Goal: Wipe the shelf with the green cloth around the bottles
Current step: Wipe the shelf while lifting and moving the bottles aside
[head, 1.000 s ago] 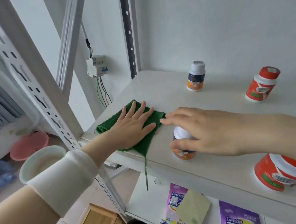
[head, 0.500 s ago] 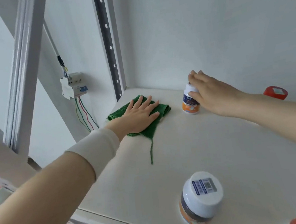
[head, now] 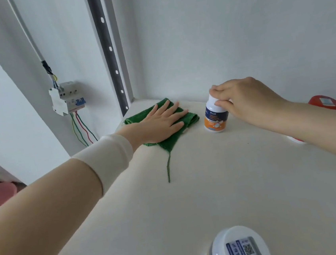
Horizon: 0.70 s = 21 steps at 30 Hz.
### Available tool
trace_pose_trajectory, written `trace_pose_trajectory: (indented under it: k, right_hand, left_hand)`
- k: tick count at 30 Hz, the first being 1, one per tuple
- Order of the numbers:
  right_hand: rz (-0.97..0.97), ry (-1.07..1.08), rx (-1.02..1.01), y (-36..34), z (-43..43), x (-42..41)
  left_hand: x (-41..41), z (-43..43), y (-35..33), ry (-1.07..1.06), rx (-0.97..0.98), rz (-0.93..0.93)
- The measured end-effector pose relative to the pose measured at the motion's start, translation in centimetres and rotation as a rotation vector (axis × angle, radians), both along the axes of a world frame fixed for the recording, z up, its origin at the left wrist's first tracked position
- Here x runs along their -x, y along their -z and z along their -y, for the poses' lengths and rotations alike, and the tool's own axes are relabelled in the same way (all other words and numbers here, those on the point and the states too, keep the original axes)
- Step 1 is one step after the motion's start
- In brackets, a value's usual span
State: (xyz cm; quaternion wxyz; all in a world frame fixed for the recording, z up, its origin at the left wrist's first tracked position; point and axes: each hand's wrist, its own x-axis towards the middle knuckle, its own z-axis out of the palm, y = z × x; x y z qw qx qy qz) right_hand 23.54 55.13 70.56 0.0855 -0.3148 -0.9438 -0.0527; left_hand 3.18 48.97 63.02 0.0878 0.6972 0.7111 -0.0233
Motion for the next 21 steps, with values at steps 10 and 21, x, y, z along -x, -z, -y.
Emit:
trace_pose_trajectory:
  k: [10, 21]
  right_hand:
    - [0.029, -0.026, -0.065, -0.1, -0.6, 0.1]
    - [0.025, -0.039, -0.069, 0.1, -0.9, 0.2]
  left_hand:
    - [-7.1, 12.2, -0.2, 0.425, 0.025, 0.014]
    - [-4.1, 6.7, 0.1, 0.275, 0.020, 0.015]
